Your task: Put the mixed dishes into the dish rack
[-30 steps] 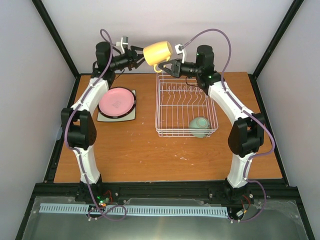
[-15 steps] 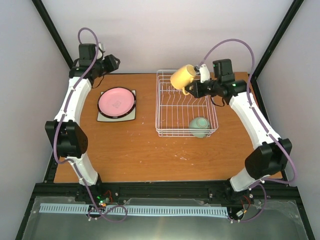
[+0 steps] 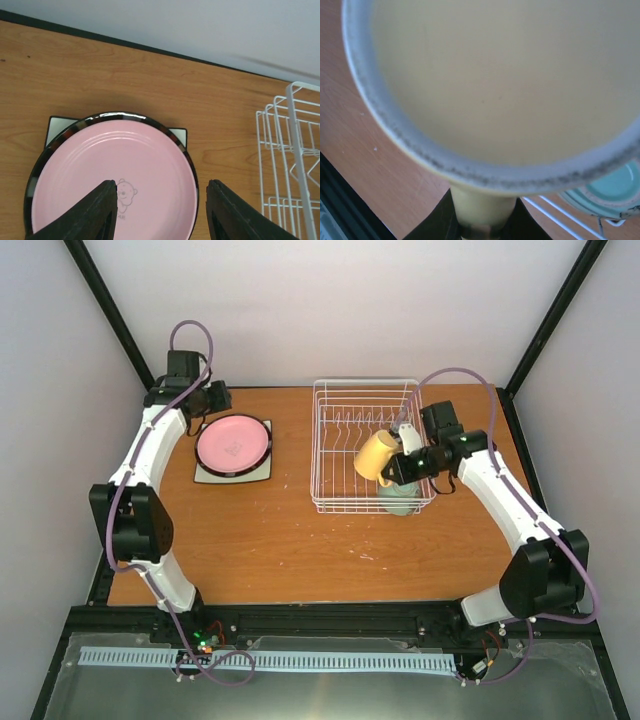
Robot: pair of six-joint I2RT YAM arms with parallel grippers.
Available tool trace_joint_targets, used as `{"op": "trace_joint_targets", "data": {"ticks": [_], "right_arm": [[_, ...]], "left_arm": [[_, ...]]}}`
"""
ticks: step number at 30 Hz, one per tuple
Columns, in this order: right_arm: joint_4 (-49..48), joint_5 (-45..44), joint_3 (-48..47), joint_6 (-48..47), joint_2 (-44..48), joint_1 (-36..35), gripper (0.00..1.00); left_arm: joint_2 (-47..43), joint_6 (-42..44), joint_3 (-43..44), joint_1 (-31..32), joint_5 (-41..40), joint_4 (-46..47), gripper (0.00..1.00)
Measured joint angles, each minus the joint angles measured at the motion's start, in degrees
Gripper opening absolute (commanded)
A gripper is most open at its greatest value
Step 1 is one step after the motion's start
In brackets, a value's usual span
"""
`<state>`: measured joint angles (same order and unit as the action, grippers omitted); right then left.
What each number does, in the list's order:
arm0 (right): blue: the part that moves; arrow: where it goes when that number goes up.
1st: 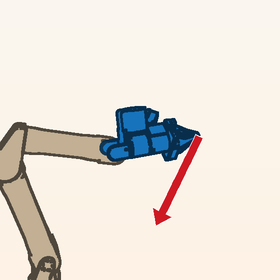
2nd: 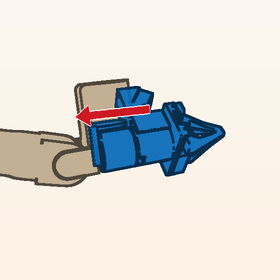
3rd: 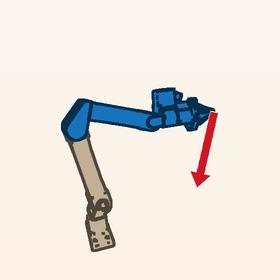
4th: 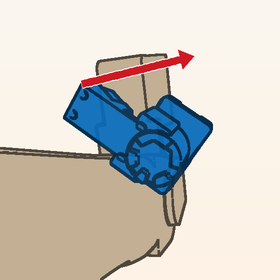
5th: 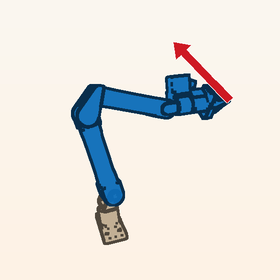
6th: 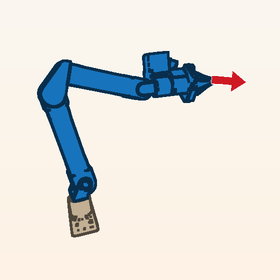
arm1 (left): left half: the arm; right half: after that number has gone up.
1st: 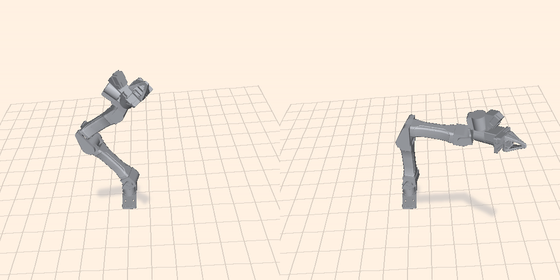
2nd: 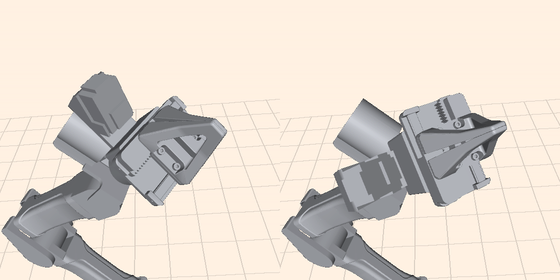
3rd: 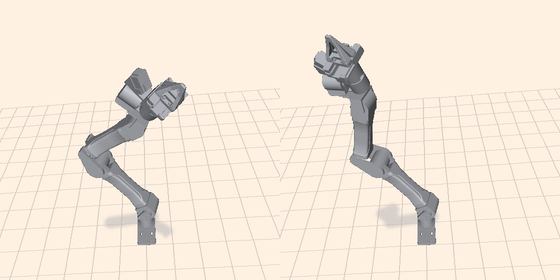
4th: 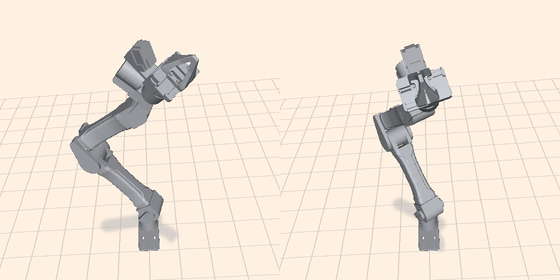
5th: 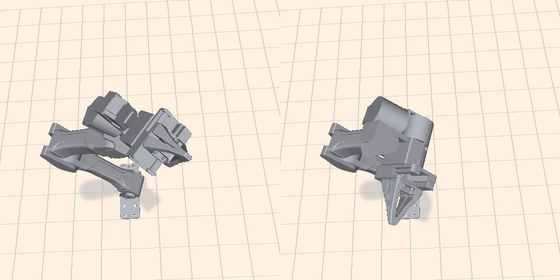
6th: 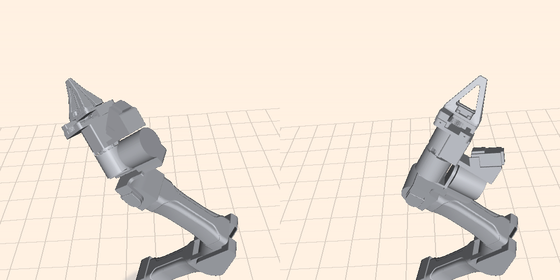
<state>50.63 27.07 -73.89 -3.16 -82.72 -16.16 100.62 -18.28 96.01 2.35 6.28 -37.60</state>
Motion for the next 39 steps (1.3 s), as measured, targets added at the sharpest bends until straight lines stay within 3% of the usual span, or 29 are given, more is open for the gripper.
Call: {"op": "trace_joint_targets", "data": {"ticks": [8,14,21,39], "right_arm": [[-2.7,0.8,2.7,0.9,-0.9,0.0,0.03],[-6.0,-0.2,2.0,-0.7,-6.6,0.0,0.03],[-10.3,-4.8,2.0,-2.2,-10.3,-0.5,0.03],[-12.3,-8.9,0.6,-7.0,-17.0,-3.8,0.03]], "left_arm": [[-3.8,1.7,-5.3,0.0,-2.6,-0.1,0.5],[-6.2,2.4,-9.1,-0.2,-5.1,0.0,0.49],[-9.1,2.4,-14.2,-4.1,-5.7,0.3,0.5],[-10.9,2.8,-18.1,-5.8,-6.1,0.7,0.5]]}}
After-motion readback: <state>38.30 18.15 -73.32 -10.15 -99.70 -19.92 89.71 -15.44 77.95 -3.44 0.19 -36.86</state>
